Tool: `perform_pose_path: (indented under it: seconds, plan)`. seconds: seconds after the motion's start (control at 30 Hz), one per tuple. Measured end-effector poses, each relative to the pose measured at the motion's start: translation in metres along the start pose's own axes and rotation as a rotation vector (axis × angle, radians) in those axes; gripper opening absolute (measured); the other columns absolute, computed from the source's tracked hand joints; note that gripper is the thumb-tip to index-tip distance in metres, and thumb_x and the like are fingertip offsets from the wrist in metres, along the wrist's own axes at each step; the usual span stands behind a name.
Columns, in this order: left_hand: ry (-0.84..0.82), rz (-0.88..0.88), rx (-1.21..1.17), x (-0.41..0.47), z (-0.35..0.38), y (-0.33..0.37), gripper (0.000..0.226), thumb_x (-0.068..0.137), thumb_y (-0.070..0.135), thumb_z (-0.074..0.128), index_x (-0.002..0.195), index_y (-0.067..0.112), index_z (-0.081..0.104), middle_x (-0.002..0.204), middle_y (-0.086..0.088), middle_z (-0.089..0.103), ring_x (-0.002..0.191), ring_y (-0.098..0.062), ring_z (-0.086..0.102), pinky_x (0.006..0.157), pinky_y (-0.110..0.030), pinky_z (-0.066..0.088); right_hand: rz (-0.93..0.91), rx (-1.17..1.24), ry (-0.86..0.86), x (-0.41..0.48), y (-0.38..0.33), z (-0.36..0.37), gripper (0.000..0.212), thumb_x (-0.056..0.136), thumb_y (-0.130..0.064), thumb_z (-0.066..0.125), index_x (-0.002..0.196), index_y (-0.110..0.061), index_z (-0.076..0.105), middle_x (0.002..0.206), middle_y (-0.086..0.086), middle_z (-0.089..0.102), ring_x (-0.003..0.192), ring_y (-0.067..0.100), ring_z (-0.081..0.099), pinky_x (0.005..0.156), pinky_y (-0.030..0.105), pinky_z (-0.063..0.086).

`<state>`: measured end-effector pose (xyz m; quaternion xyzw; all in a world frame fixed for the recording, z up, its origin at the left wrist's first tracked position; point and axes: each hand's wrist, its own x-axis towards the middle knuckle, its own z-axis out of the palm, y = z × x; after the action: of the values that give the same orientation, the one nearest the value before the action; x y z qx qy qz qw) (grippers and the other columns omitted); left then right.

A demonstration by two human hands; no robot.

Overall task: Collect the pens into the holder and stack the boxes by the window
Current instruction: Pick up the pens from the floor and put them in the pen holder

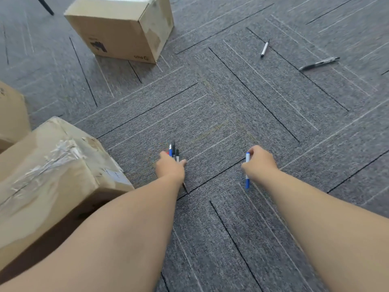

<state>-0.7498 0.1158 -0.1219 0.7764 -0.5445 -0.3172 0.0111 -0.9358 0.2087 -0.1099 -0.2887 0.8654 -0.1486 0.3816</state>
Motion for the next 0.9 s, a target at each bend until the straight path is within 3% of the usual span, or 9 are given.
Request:
perform_pose_path:
  seconds: [0.1, 0.23, 0.33, 0.4, 0.47, 0.6, 0.7, 0.8, 0.9]
  plan:
    - [-0.045, -0.088, 0.030, 0.002, 0.000, 0.005, 0.048, 0.085, 0.029, 0.071, 0.117, 0.001, 0.049, 0.113, -0.016, 0.060, 0.107, -0.032, 0.060, 0.074, -0.034, 0.043, 0.000, 0.083, 0.006, 0.000, 0.008, -0.019, 0.015, 0.088, -0.006, 0.053, 0.101, -0.013, 0.051, 0.099, 0.010, 0.057, 0.075, 0.023, 0.051, 0.047, 0.024, 0.035]
    - [-0.154, 0.054, 0.129, -0.010, -0.020, 0.057, 0.024, 0.085, 0.021, 0.068, 0.090, 0.003, 0.054, 0.076, -0.006, 0.055, 0.059, -0.015, 0.055, 0.042, -0.022, 0.039, 0.113, 0.207, 0.092, 0.000, 0.025, -0.068, 0.016, 0.088, -0.009, 0.056, 0.073, -0.007, 0.051, 0.064, 0.009, 0.052, 0.052, 0.022, 0.046, 0.043, 0.024, 0.032]
    - [-0.161, 0.255, 0.167, -0.039, -0.050, 0.138, 0.021, 0.082, 0.021, 0.067, 0.080, 0.005, 0.053, 0.071, -0.007, 0.055, 0.052, -0.015, 0.051, 0.040, -0.025, 0.041, 0.153, 0.335, 0.115, -0.005, 0.034, -0.100, 0.017, 0.088, -0.011, 0.052, 0.080, 0.001, 0.061, 0.077, 0.018, 0.067, 0.073, 0.035, 0.067, 0.066, 0.040, 0.056]
    - [-0.108, 0.349, 0.197, -0.067, -0.076, 0.189, 0.023, 0.083, 0.017, 0.060, 0.067, 0.008, 0.045, 0.065, -0.006, 0.047, 0.051, -0.017, 0.045, 0.041, -0.025, 0.037, 0.151, 0.422, 0.128, -0.005, 0.035, -0.124, 0.016, 0.089, -0.009, 0.046, 0.081, -0.002, 0.057, 0.086, 0.023, 0.069, 0.087, 0.042, 0.070, 0.081, 0.053, 0.056]
    - [-0.060, 0.381, 0.206, -0.090, -0.095, 0.225, 0.026, 0.084, 0.012, 0.052, 0.063, 0.009, 0.038, 0.063, -0.005, 0.039, 0.050, -0.018, 0.038, 0.041, -0.024, 0.029, 0.128, 0.414, 0.164, -0.009, 0.033, -0.149, 0.015, 0.089, -0.008, 0.043, 0.076, -0.007, 0.050, 0.086, 0.020, 0.063, 0.087, 0.041, 0.067, 0.074, 0.046, 0.055]
    - [-0.189, 0.369, 0.187, -0.129, -0.120, 0.276, 0.008, 0.091, 0.008, 0.044, 0.092, 0.000, 0.045, 0.069, -0.012, 0.055, 0.056, -0.026, 0.061, 0.052, -0.031, 0.050, 0.099, 0.318, 0.155, -0.030, 0.027, -0.188, 0.018, 0.089, -0.009, 0.045, 0.071, -0.011, 0.043, 0.072, 0.007, 0.049, 0.061, 0.024, 0.041, 0.049, 0.028, 0.026]
    - [-0.180, 0.475, 0.295, -0.135, -0.122, 0.331, 0.016, 0.089, 0.009, 0.048, 0.102, -0.001, 0.052, 0.078, -0.010, 0.055, 0.061, -0.023, 0.054, 0.048, -0.029, 0.042, 0.079, 0.228, 0.132, -0.009, 0.024, -0.223, 0.034, 0.088, -0.010, 0.048, 0.059, -0.016, 0.031, 0.075, 0.000, 0.051, 0.055, 0.020, 0.036, 0.050, 0.026, 0.024]
    - [-0.122, 0.570, 0.401, -0.107, -0.090, 0.369, 0.034, 0.091, 0.015, 0.050, 0.123, 0.003, 0.054, 0.085, -0.004, 0.051, 0.067, -0.018, 0.051, 0.049, -0.023, 0.039, 0.090, 0.006, 0.115, 0.047, 0.018, -0.262, 0.029, 0.096, -0.014, 0.040, 0.069, -0.014, 0.050, 0.115, 0.013, 0.064, 0.089, 0.029, 0.059, 0.067, 0.029, 0.037]
    - [-0.188, 0.561, 0.376, -0.063, -0.029, 0.386, 0.040, 0.089, 0.016, 0.051, 0.128, 0.006, 0.052, 0.082, -0.005, 0.052, 0.054, -0.014, 0.042, 0.041, -0.023, 0.032, 0.120, -0.094, 0.126, 0.103, 0.014, -0.283, 0.030, 0.098, -0.005, 0.032, 0.071, -0.007, 0.043, 0.106, 0.015, 0.059, 0.097, 0.031, 0.053, 0.075, 0.032, 0.038]
